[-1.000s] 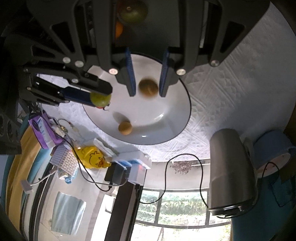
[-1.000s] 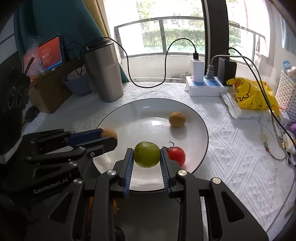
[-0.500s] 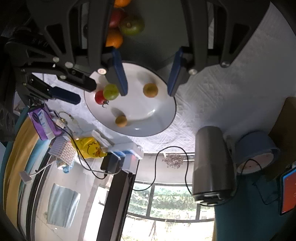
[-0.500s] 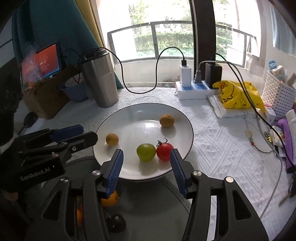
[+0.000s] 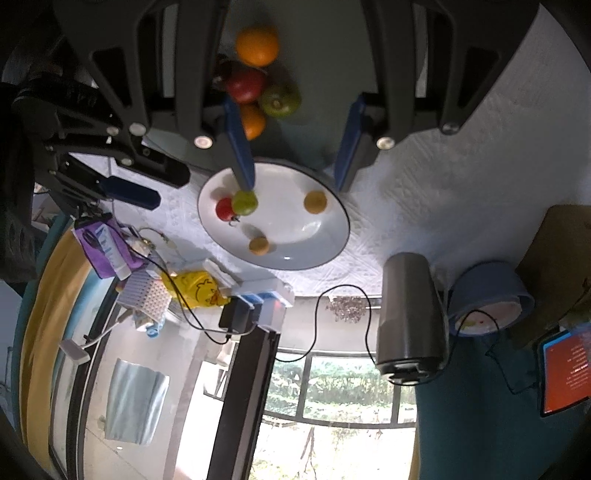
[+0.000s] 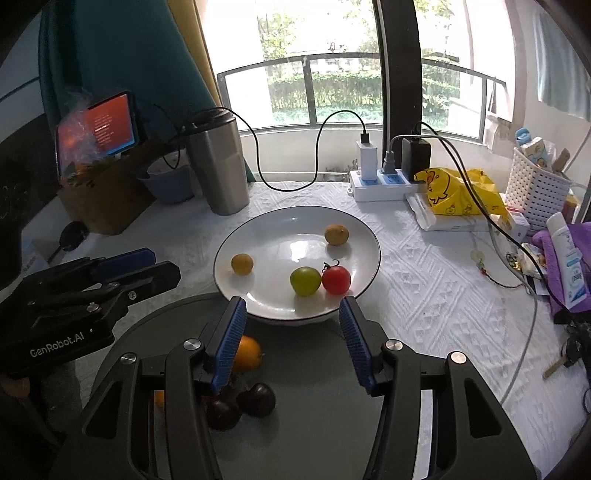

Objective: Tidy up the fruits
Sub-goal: 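Move both tools back over the remaining fruits on the mat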

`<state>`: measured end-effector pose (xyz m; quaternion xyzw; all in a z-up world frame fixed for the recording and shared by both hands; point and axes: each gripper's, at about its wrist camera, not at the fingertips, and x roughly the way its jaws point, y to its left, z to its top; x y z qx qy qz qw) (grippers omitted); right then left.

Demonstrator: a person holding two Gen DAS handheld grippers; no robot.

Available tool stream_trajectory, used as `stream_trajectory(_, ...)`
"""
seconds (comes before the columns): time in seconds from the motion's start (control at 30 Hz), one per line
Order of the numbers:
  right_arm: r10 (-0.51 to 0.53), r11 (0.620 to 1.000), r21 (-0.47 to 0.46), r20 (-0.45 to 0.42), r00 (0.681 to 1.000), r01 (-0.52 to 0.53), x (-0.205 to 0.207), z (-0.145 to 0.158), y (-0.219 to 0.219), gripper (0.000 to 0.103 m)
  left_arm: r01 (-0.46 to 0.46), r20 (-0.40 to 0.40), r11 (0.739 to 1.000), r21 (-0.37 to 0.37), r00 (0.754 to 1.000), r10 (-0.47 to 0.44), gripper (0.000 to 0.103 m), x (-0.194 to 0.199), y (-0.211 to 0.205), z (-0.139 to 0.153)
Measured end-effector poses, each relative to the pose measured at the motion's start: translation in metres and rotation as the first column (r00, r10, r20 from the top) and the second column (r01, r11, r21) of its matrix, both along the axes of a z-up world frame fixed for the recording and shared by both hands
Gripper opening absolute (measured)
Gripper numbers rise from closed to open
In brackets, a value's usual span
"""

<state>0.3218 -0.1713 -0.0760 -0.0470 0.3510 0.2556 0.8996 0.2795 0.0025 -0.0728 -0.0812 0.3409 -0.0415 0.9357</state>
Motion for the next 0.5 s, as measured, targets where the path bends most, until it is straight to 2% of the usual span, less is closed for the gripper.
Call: stream_trajectory(0.5, -0.009, 1.000, 0.003, 0.004, 1.000, 0.009, -0.035, -0.001, -0.013, 0.055, 0.018, -0.008, 1.000, 0.005, 1.000, -0.018, 0.047, -0.043, -0.013, -0.007)
